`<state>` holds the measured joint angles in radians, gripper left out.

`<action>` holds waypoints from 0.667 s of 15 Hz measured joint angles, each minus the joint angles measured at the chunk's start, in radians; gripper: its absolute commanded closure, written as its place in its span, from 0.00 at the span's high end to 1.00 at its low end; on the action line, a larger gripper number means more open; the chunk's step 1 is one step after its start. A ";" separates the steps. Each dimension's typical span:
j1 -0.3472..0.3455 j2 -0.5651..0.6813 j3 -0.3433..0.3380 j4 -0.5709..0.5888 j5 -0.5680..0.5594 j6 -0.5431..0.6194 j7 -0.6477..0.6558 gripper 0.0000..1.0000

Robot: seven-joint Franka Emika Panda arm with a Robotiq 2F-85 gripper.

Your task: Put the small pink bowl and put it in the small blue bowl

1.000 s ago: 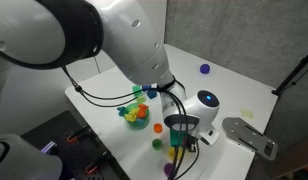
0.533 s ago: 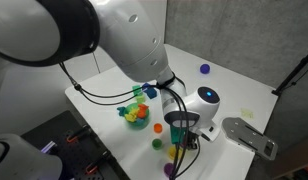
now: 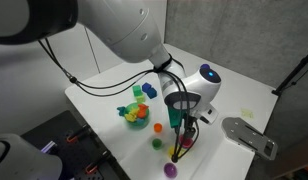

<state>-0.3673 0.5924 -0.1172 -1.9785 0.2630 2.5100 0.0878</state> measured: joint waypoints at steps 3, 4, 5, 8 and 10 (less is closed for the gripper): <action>0.067 -0.056 -0.024 -0.009 -0.027 -0.094 0.013 1.00; 0.091 -0.078 -0.032 -0.016 -0.044 -0.116 0.026 1.00; 0.116 -0.103 -0.040 -0.025 -0.064 -0.131 0.043 1.00; 0.187 -0.185 -0.058 -0.067 -0.139 -0.169 0.103 1.00; 0.230 -0.253 -0.067 -0.109 -0.200 -0.199 0.153 1.00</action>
<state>-0.1368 0.3393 -0.1837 -2.0871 0.0627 2.3106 0.2410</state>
